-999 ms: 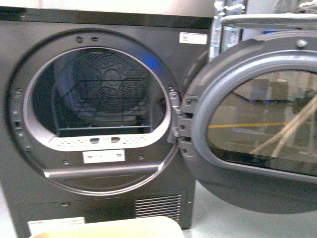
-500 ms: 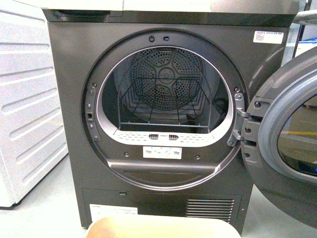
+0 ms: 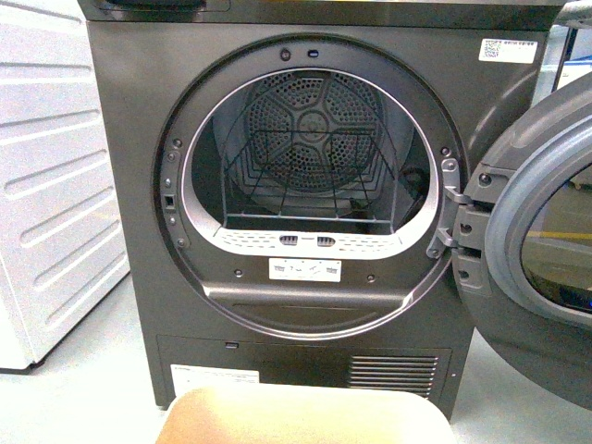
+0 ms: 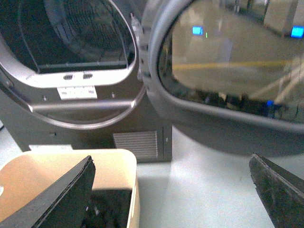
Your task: Move hamper under clothes hanger
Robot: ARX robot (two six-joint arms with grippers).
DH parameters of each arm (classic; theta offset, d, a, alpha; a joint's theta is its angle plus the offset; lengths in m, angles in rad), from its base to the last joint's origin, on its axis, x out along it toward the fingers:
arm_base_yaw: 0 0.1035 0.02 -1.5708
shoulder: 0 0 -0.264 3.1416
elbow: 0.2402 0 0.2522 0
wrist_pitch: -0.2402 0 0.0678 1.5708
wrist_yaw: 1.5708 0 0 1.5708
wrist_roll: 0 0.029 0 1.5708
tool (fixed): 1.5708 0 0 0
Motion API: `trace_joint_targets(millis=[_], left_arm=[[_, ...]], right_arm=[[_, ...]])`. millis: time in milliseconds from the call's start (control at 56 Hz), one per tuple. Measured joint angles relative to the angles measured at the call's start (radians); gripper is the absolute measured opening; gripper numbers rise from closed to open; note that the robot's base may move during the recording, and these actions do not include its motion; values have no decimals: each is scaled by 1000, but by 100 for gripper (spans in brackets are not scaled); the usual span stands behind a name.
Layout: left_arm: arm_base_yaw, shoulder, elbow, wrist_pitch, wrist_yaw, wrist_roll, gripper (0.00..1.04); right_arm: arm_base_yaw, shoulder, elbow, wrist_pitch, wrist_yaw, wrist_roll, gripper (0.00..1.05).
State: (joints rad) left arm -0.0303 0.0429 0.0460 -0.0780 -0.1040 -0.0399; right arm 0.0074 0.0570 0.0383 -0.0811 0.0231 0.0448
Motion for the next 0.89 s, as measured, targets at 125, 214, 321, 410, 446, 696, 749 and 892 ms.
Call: trace_joint_targets(millis=[125, 214, 321, 410, 446, 696, 749, 892], left_arm=[[-26, 407, 94, 72, -122, -106, 98], [-10, 768, 191, 305, -66, -110, 98], [-3, 1172, 344, 446, 1, -63, 98], [8, 1454, 455, 455, 81, 5, 98], [11, 1506, 475, 457, 110, 23, 98], [31, 1798, 622, 438, 175, 149, 98], [31, 1850, 647, 439, 168, 163, 98], [29, 1955, 696, 476, 159, 163, 98]], right_arm=[[22, 333, 41, 202, -20, 66, 97], [42, 662, 119, 466, -52, 78, 97], [54, 1054, 269, 660, -70, 80, 97], [55, 1347, 402, 686, -79, 72, 97], [55, 1403, 431, 676, -88, 71, 97], [94, 1705, 610, 579, -134, 57, 97], [113, 1764, 655, 560, -129, 46, 97], [149, 1880, 730, 541, -120, 40, 97]])
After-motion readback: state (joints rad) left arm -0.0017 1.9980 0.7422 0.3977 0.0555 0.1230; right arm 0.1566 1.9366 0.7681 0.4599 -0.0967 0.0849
